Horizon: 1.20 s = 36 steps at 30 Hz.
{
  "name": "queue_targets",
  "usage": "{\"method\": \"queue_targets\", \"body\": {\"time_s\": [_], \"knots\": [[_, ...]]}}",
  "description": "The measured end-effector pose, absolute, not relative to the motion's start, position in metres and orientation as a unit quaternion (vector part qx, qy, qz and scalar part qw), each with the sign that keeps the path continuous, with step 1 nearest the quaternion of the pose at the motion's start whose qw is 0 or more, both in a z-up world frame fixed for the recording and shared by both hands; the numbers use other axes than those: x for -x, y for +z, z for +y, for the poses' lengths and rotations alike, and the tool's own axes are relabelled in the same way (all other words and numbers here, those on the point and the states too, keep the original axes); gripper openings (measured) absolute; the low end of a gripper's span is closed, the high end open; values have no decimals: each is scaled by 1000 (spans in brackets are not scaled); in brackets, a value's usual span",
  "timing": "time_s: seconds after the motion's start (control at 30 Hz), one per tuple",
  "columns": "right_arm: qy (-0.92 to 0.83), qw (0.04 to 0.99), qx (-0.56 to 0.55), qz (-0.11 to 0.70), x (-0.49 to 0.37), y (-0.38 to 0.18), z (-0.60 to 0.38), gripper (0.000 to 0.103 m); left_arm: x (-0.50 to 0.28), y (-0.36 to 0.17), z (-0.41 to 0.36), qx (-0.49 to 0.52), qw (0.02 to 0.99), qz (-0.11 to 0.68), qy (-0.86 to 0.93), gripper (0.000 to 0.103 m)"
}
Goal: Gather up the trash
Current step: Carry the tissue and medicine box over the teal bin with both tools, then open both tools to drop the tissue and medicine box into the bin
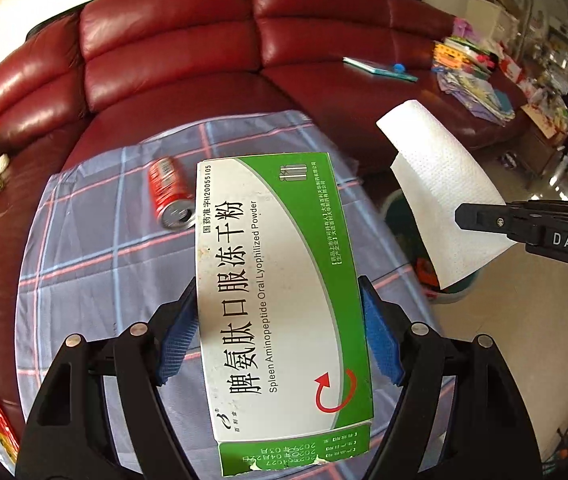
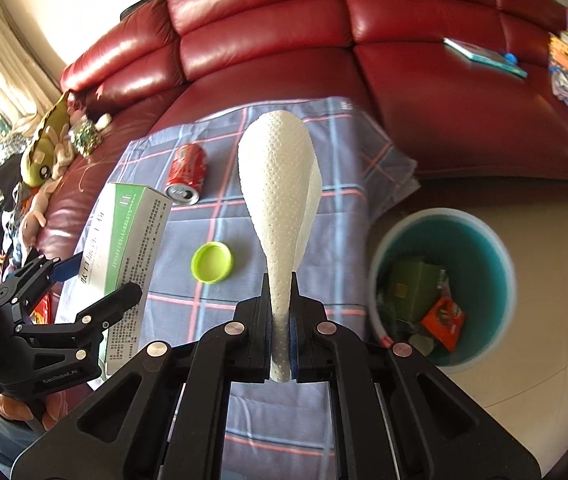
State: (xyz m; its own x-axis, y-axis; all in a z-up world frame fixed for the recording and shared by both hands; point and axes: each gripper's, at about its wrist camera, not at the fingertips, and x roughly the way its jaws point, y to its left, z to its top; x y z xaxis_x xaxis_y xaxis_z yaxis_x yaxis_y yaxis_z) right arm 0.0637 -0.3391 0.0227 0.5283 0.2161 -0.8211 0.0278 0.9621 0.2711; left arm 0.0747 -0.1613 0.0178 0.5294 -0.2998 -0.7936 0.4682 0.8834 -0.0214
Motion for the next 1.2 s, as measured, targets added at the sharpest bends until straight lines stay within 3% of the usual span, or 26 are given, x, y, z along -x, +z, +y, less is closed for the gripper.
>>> {"method": "queue_targets", "body": {"time_s": [0.53,1.13,1.17,1.2], "knots": [[-51,853,-184,486,-13,-8,-469,7,-72,13,-283,-121,837,431,-316,72],[-86,784,-230,571,-67,-128,-518,9,-107,-46,-362,-134,797,476,-346,72],[-84,779,-236,575,-69,-134,-520,16,-108,-48,-362,-136,796,477,-346,72],[-85,776,-241,577,-70,-138,-521,29,-109,-50,-364,-138,795,478,-346,72]]}}
